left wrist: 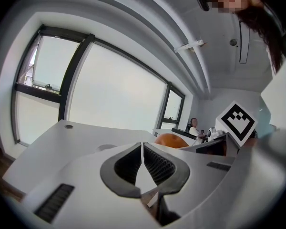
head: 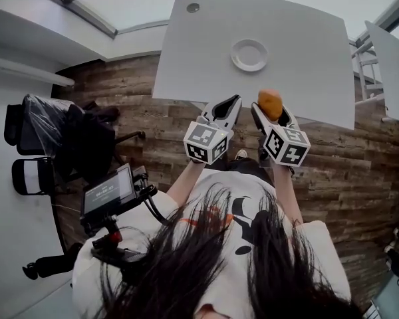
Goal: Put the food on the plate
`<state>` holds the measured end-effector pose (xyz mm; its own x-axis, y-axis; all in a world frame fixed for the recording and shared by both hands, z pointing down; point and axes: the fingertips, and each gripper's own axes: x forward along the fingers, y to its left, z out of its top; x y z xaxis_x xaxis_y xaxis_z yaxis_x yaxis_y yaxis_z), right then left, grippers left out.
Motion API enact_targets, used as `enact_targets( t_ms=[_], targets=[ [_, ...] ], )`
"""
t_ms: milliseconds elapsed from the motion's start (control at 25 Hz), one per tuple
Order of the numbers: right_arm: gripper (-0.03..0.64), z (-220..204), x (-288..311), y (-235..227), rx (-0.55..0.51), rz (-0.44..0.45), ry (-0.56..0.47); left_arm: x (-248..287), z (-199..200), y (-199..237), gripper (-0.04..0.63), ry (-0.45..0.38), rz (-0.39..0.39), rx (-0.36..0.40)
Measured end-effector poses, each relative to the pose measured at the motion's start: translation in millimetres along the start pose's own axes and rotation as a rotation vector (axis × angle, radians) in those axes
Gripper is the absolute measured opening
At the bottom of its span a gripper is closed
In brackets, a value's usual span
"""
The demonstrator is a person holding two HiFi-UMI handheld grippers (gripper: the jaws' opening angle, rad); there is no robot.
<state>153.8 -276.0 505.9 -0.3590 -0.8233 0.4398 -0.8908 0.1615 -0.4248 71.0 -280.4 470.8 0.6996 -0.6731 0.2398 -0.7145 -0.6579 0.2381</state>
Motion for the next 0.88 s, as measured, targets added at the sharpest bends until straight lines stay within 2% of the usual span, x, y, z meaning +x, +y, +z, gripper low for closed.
enact_targets(
  t_ms=[240, 520, 720, 880],
  targets=[
    [0.376, 5, 22, -5, 0.018, -0.016, 0.011, 17, 2, 20, 0.006, 0.023, -0.016, 0.000],
    [0.376, 33, 77, -8, 0.031, -0.057, 0.022, 55, 23, 72, 0.006, 0.045, -0.050, -0.006],
    [0.376, 43, 90, -15, 0.041, -0.087, 0.007, 67, 30, 80, 0.006, 0.044, -0.078, 0.002],
    [0.376, 53, 119, -20, 0.046, -0.120, 0.017, 82, 35, 107, 0.006, 0.063, -0.103, -0.002]
  ],
)
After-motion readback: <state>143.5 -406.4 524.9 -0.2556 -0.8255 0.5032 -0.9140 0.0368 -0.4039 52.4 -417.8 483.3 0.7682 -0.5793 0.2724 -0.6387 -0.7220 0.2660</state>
